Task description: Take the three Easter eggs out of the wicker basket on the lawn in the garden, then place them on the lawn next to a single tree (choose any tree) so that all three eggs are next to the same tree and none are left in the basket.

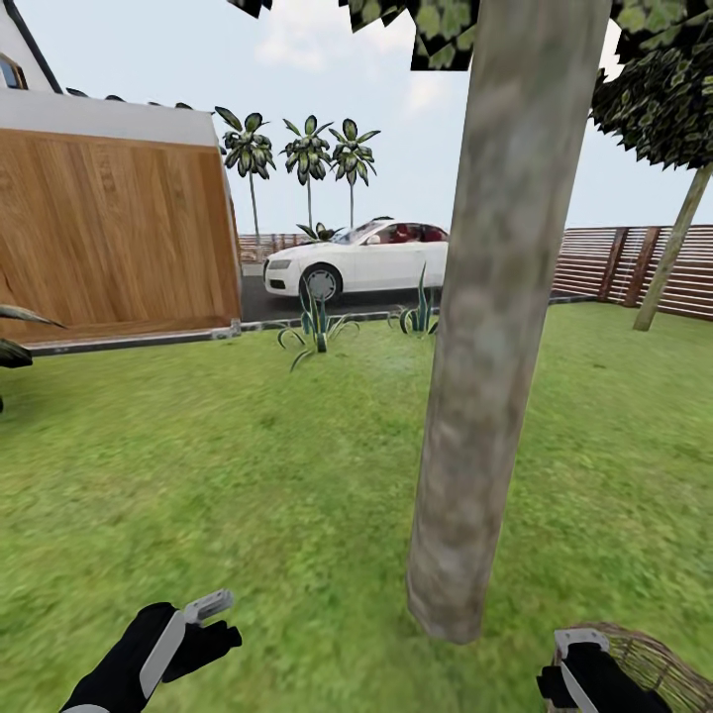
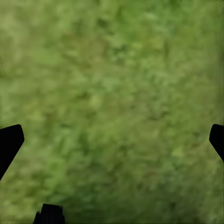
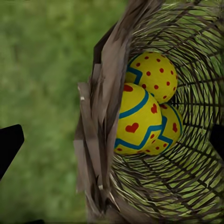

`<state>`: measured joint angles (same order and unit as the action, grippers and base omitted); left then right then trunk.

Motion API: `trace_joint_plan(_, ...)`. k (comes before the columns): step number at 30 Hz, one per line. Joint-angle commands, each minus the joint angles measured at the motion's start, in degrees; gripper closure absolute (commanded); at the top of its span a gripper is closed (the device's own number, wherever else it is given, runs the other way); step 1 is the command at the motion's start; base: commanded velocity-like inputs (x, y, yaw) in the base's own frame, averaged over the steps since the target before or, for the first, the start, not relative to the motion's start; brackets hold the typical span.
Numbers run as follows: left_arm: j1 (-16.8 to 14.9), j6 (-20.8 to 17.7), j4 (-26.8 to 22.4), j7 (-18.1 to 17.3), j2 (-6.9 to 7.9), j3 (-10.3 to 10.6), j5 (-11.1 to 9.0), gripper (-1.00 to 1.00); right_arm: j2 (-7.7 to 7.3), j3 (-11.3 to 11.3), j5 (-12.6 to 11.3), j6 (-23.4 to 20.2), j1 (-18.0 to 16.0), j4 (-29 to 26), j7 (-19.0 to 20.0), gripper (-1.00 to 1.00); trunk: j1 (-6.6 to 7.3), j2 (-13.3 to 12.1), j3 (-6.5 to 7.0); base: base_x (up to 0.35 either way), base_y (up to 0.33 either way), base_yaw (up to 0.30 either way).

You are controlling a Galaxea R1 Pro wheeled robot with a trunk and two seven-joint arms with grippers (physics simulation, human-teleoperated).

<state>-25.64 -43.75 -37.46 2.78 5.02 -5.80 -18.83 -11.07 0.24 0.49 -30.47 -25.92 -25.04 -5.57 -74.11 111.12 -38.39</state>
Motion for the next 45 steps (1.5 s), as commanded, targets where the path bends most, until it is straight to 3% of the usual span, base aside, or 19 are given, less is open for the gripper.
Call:
trace_joint_plan(1, -0.02, -0.28, -0.07, 0.29, -0.01, -0.08, -0.5, -1.0, 0.0, 0.03, 0.11, -0.34, -0.01, -0.1, -0.12, -1.0, 0.23, -0.39, 0.12, 0.0, 0.0, 0.0)
trace_joint_plan(8, -0.02, -0.28, -0.07, 0.29, -0.01, -0.13, -0.5, -1.0, -0.94, 0.06, 0.61, -1.32, -0.01, -0.57, 0.24, -1.0, 1.77, -3.19, 1.38, 0.0, 0.0, 0.0)
trace_joint_plan(11, -0.02, -0.28, -0.07, 0.29, -0.01, -0.17, -0.5, -1.0, -3.55, 0.0, 0.48, -1.78, -0.01, -0.75, 0.83, -1.0, 2.43, -4.4, 1.92, 0.0, 0.0, 0.0)
trace_joint_plan(14, -0.02, -0.28, -0.07, 0.29, -0.01, -0.12, -0.5, -1.0, -5.03, 0.0, 0.35, -1.85, -0.01, -0.79, 1.63, -1.0, 3.09, -5.6, 2.46, 0.0, 0.0, 0.0)
trace_joint_plan(19, -0.02, -0.28, -0.07, 0.29, -0.01, -0.09, -0.5, -1.0, -5.52, -0.06, 0.47, -1.87, -0.01, -0.8, 1.86, -1.0, 4.19, -7.61, 3.35, 0.0, 0.0, 0.0)
trace_joint_plan(28, -0.02, -0.2, -0.07, 0.29, -0.1, -0.07, -0.5, -1.0, -4.86, 0.14, 0.56, -1.87, -0.01, -0.8, 1.79, -1.0, 4.19, -7.61, 3.35, 0.0, 0.0, 0.0)
trace_joint_plan(40, -0.02, -0.19, -0.07, 0.29, -0.2, 0.08, -0.5, -1.0, -6.27, -0.42, -0.18, -1.87, -0.01, -0.89, 2.11, -1.0, 4.19, -7.61, 3.35, 0.0, 0.0, 0.0)
trace_joint_plan(45, -0.01, -0.18, -0.07, 0.36, -0.26, 0.09, -0.47, -1.0, -6.84, -0.43, 0.17, -1.87, -0.01, -0.89, 4.94, -1.0, 4.19, -7.61, 3.35, 0.0, 0.0, 0.0)
